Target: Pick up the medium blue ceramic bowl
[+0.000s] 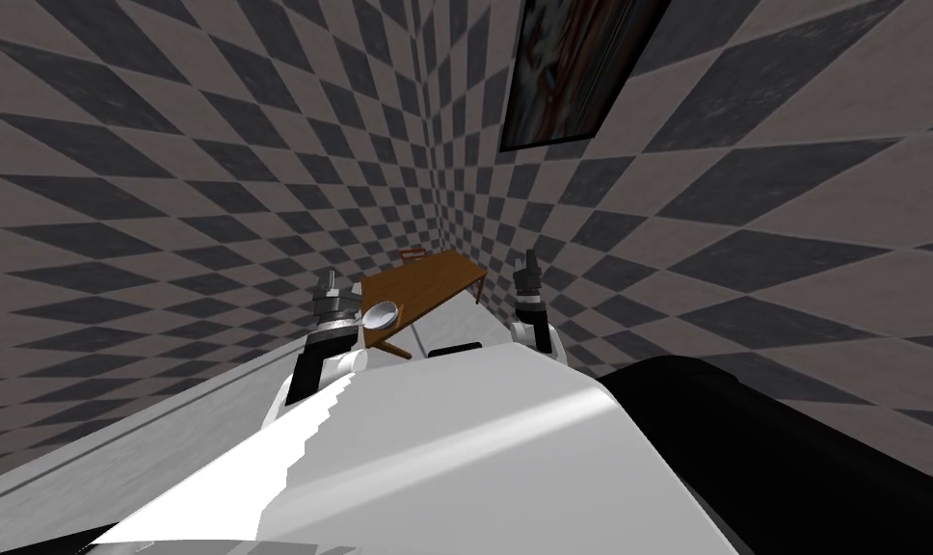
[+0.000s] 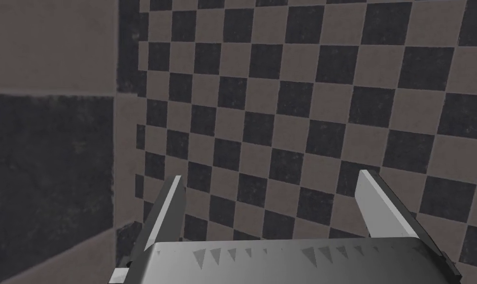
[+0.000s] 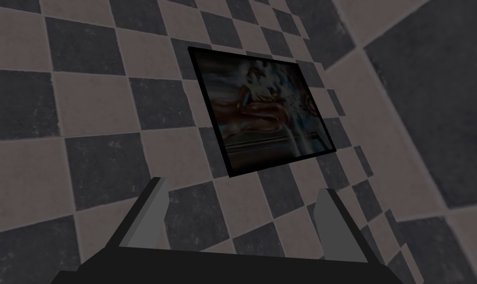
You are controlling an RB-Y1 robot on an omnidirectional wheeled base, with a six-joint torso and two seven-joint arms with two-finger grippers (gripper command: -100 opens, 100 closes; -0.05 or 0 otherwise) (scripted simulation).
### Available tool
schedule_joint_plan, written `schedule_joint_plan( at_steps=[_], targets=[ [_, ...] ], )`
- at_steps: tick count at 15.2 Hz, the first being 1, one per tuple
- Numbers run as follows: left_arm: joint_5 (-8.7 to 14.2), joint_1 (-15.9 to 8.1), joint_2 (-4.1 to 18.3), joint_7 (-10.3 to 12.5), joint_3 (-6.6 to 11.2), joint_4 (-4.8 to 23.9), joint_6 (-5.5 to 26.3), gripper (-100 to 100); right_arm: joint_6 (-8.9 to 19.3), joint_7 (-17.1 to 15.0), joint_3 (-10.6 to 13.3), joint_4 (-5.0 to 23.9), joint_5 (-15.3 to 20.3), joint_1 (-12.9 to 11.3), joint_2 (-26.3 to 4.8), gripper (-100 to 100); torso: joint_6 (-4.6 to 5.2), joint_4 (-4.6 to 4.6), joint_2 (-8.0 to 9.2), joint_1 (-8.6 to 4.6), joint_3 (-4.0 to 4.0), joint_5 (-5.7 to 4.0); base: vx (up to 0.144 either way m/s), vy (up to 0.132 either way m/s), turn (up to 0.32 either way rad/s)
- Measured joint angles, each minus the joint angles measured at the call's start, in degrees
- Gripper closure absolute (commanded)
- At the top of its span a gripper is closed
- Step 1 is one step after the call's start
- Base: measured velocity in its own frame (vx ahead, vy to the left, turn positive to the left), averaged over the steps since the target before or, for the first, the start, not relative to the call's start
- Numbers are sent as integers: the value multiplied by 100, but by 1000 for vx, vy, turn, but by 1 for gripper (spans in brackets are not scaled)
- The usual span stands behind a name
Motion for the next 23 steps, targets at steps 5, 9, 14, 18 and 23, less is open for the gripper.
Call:
schedule_joint_plan(
  at_steps=[5, 9, 14, 18, 23],
  targets=[
    [163, 45, 82, -11, 209, 62, 511, -100, 0, 0, 0, 0, 0, 0, 0, 0, 1, 1, 2, 1, 1, 0, 22, -3, -56],
    [306, 143, 116, -38, 372, 137, 1007, -100, 0, 0, 0, 0, 0, 0, 0, 0, -1, 0, 0, 0, 0, 0, 29, -6, -62],
    [460, 163, 128, -103, 560, 305, 1561, -100, 0, 0, 0, 0, 0, 0, 0, 0, 0, 0, 1, 1, 0, 0, 23, -1, -55],
    [571, 237, 123, -135, 689, 337, 2017, -100, 0, 0, 0, 0, 0, 0, 0, 0, -1, 0, 2, 1, 1, 0, 24, -2, -58],
    [755, 292, 149, -174, 901, 486, 2569, -100, 0, 0, 0, 0, 0, 0, 0, 0, 0, 0, 0, 1, 0, 0, 25, 0, -62]
  ],
)
